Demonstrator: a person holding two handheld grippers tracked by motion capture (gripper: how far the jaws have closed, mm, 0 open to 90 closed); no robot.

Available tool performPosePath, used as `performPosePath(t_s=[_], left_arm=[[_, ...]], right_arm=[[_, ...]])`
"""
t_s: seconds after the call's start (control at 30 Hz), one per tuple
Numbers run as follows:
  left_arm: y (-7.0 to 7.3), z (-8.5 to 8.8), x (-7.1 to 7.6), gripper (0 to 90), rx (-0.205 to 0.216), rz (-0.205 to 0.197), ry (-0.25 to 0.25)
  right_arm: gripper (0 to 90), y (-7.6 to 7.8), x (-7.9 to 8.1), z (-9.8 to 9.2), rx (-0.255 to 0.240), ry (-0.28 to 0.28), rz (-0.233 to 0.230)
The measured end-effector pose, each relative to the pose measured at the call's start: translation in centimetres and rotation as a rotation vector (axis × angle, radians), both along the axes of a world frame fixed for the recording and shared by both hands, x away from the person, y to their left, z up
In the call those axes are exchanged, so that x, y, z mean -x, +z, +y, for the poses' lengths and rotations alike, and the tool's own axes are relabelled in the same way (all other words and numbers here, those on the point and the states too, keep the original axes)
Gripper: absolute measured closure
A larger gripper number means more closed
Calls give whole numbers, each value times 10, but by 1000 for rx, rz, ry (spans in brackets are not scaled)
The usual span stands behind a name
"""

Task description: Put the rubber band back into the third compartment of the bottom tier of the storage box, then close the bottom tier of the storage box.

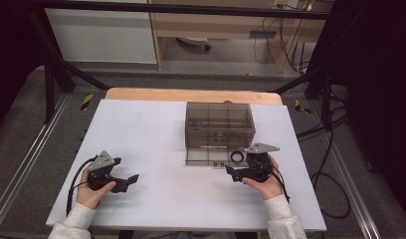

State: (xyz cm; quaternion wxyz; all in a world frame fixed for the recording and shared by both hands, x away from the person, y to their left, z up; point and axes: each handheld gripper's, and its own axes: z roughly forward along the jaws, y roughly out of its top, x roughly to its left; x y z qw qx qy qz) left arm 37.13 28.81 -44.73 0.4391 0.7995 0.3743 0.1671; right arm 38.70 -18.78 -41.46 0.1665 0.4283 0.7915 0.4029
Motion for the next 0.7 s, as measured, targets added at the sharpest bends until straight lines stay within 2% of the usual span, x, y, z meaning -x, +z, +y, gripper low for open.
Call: performPosePath(t_s=[0.43, 0.7], left_arm=[[0, -1, 0, 15, -3, 0, -2], [0, 0, 0, 14, -2, 1, 0]], right_arm=[[59, -3, 4, 6, 32, 29, -17], [112, -2, 5, 6, 17, 39, -21]])
